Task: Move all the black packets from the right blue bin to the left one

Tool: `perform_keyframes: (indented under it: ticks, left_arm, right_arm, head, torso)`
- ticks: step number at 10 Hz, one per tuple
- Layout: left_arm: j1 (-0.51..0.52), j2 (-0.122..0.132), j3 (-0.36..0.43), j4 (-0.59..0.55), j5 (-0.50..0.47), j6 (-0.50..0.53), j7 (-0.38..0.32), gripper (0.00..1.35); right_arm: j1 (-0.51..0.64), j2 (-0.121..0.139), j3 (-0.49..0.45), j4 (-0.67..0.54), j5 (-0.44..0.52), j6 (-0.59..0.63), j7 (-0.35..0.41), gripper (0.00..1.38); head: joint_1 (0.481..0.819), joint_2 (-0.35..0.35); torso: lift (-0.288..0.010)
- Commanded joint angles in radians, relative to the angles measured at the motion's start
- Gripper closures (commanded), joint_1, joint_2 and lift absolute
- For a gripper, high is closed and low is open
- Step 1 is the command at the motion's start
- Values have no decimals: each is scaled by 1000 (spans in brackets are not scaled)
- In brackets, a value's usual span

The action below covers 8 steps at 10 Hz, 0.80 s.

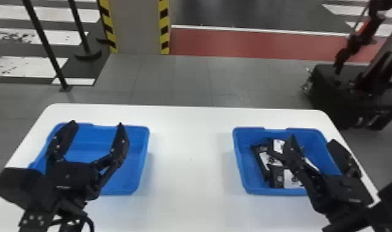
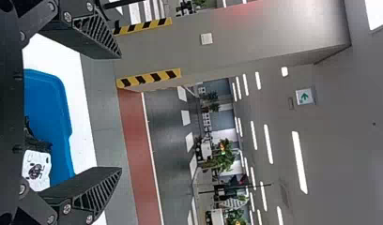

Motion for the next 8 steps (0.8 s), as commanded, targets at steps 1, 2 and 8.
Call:
perform_keyframes:
  ticks: [1, 2, 8]
  left_arm:
    - [-1, -3, 1, 0, 0, 0, 0, 134]
    - [2, -3, 1, 0, 2, 0, 0, 134]
    - [9, -3, 4, 0, 5, -2, 0, 134]
  right_arm:
    - [-3, 0, -2, 0, -2, 2, 0, 179]
    - [-17, 0, -5, 5, -3, 27, 0, 179]
    - [-231, -66, -68, 287, 6, 174, 3, 179]
  head:
    - [695, -57]
    - [695, -57]
    - [695, -97]
  torso:
    - [-110]
    - [-110]
    - [-110]
